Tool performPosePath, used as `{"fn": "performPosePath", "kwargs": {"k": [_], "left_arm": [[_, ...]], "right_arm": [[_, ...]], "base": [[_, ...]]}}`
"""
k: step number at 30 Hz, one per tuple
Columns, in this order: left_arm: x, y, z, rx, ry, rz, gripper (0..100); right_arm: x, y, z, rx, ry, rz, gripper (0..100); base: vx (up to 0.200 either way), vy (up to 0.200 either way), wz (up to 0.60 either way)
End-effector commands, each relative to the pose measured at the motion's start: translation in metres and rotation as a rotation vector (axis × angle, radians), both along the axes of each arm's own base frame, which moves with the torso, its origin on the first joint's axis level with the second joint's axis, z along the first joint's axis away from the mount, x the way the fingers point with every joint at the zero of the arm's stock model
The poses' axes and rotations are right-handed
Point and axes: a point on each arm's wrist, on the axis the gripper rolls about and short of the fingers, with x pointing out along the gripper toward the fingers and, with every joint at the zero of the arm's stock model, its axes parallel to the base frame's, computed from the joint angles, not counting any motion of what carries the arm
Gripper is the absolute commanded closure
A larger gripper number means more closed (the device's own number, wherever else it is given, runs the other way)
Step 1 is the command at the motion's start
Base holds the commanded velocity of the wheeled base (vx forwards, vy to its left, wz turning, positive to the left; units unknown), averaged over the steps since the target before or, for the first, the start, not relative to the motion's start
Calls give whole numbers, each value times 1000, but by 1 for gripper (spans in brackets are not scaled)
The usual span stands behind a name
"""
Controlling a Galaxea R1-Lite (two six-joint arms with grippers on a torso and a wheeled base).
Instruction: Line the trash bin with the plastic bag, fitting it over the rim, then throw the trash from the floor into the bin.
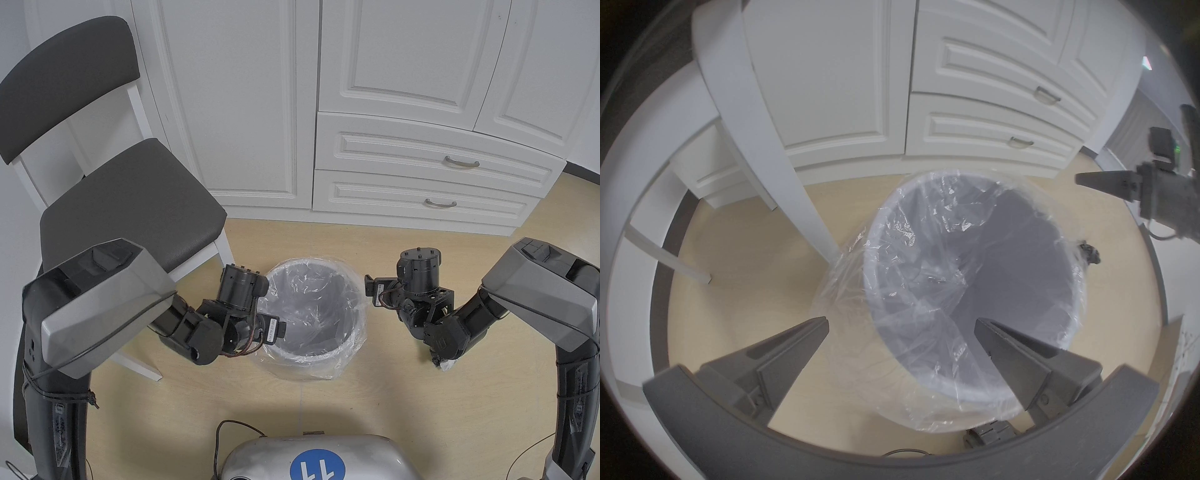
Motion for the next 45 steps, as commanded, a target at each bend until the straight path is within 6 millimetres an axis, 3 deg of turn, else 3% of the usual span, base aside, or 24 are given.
{"fn": "performPosePath", "kwargs": {"k": [1,8,16,24,31,35,40,41,45], "left_arm": [[18,-27,-16,39,41,85,0],[19,-23,-18,60,64,133,0],[10,9,-18,58,110,206,0],[3,14,3,-99,123,253,0],[-7,23,18,-137,128,251,0],[-22,39,19,-147,130,230,0],[-32,59,5,-116,141,167,0],[-35,80,-6,-84,122,109,0],[-29,103,-18,-75,73,55,0]], "right_arm": [[2,-2,-7,-6,15,-1,0],[0,-3,-9,-4,28,21,0],[-3,-4,-14,-16,57,32,0],[-3,-4,-14,-15,53,32,0],[-2,-4,-11,-10,42,31,0],[-3,-4,-11,-9,41,32,0],[-2,-4,-10,-7,39,30,0],[-2,-5,-10,-7,38,29,0],[-1,-6,-9,-6,35,28,0]], "base": [[0,0,0],[0,0,0],[0,0,0],[0,0,0],[0,0,0],[0,0,0],[0,0,0],[0,0,0],[0,0,0]]}}
